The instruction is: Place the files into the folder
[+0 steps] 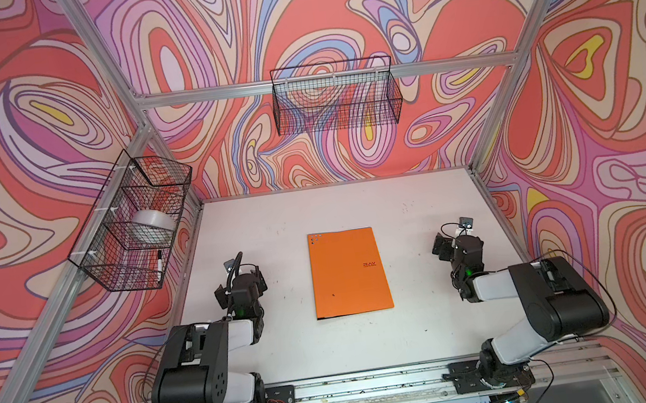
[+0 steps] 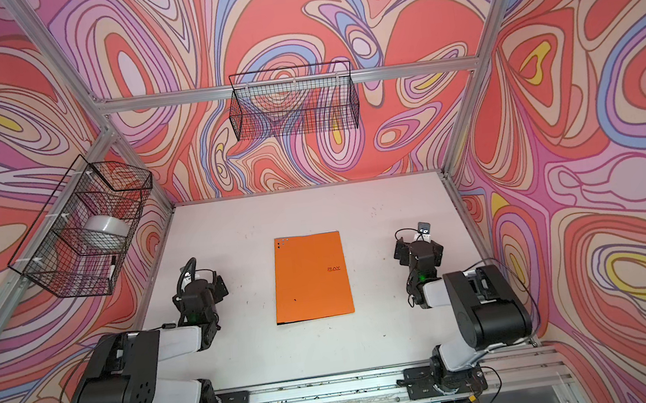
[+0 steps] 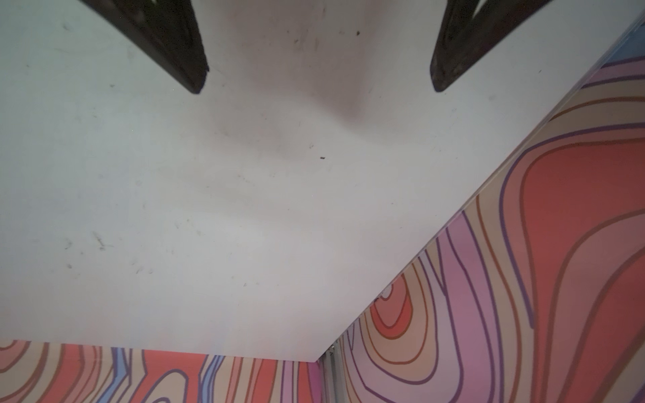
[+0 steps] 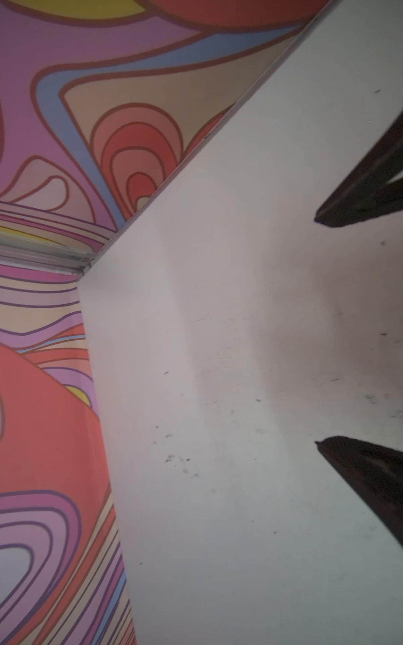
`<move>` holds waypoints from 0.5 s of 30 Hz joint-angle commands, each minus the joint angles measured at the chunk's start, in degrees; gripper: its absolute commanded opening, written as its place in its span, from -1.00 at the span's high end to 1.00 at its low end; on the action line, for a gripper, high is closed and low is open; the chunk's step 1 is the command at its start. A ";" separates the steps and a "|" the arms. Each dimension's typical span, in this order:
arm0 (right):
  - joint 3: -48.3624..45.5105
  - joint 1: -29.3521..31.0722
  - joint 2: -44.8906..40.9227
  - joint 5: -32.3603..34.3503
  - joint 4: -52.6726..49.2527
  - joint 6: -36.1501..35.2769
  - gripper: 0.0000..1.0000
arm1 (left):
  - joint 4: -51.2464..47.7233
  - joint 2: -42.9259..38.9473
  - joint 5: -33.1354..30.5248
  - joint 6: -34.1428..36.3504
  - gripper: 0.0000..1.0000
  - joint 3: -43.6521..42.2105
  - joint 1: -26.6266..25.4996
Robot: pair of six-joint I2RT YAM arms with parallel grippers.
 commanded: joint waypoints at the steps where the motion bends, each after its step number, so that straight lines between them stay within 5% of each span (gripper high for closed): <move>1: 0.56 -1.65 4.20 -5.78 10.17 -1.76 -0.97 | 13.07 4.12 9.54 3.08 -1.00 -0.65 1.08; 3: 2.03 -2.43 4.34 -7.46 8.61 -1.68 -0.97 | 19.47 7.20 9.28 3.60 -1.00 -1.85 1.34; 8: 5.06 -2.18 4.25 -5.99 2.62 -2.08 -0.97 | 0.57 5.39 12.12 4.37 -1.00 6.37 0.86; 15: 4.56 -1.69 4.41 -5.59 3.96 -2.68 -0.97 | 5.06 6.48 11.84 4.90 -1.00 5.13 0.81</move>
